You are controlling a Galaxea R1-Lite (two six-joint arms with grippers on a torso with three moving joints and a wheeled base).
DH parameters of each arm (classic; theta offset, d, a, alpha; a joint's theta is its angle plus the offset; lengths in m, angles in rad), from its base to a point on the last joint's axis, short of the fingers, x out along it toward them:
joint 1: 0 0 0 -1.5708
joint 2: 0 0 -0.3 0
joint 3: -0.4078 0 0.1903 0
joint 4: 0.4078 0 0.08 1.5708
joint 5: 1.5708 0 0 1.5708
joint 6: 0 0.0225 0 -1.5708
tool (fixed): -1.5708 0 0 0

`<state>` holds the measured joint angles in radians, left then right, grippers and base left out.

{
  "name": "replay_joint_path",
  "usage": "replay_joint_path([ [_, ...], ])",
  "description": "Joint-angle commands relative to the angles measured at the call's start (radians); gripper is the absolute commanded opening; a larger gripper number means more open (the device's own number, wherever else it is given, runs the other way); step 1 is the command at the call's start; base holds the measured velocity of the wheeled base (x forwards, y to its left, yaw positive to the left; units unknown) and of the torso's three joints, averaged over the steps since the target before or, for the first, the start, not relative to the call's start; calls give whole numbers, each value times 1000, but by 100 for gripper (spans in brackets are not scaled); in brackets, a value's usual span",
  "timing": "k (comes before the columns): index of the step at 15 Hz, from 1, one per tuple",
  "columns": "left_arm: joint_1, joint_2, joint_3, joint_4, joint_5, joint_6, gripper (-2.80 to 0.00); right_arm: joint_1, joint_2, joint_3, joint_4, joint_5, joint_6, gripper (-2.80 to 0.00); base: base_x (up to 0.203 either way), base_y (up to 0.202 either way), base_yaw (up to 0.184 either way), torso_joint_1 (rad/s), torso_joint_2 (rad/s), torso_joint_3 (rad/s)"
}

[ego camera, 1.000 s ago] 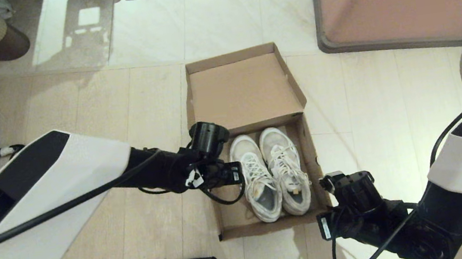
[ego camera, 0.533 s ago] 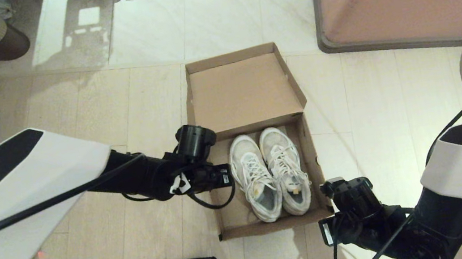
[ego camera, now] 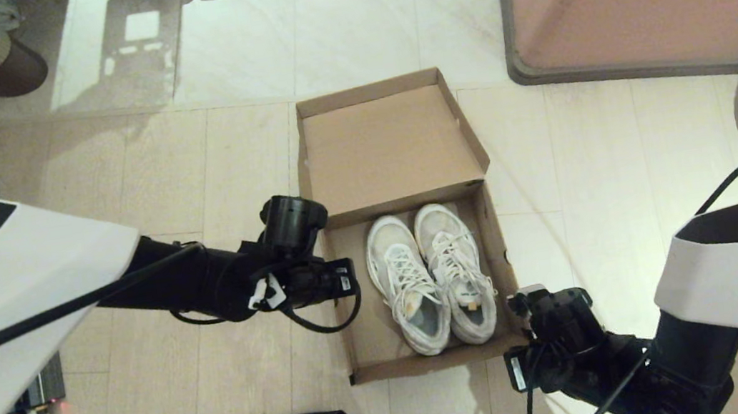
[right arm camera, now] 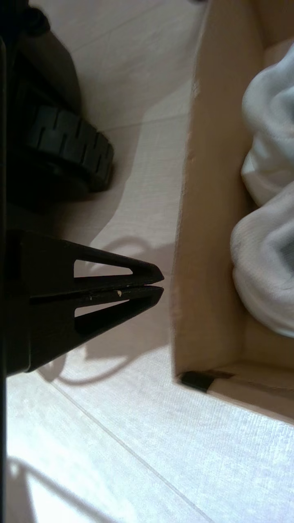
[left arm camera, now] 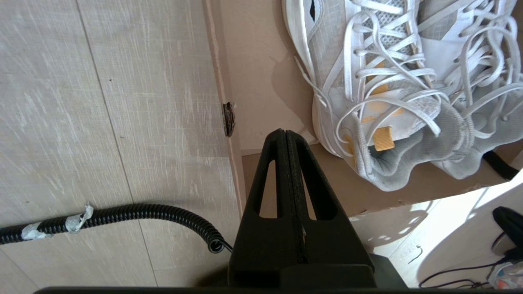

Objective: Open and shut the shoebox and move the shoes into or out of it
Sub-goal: Close the shoe box

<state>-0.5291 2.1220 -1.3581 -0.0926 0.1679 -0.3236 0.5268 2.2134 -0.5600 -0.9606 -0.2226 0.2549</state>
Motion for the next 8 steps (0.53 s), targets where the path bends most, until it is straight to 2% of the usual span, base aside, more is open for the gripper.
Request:
replay_joint_path([
  [1, 1, -13, 5, -2, 1, -2, -280, 0, 39, -5, -10, -3, 4, -280, 0, 0, 0, 0, 0, 0],
  [5, 11, -59, 9, -2, 1, 0, -280, -1, 96, -63, -10, -80, -1, -280, 0, 0, 0, 0, 0, 0],
  [8, 23, -99, 49, -2, 1, -1, -280, -3, 134, -101, -10, -103, -2, -280, 0, 0, 0, 0, 0, 0],
])
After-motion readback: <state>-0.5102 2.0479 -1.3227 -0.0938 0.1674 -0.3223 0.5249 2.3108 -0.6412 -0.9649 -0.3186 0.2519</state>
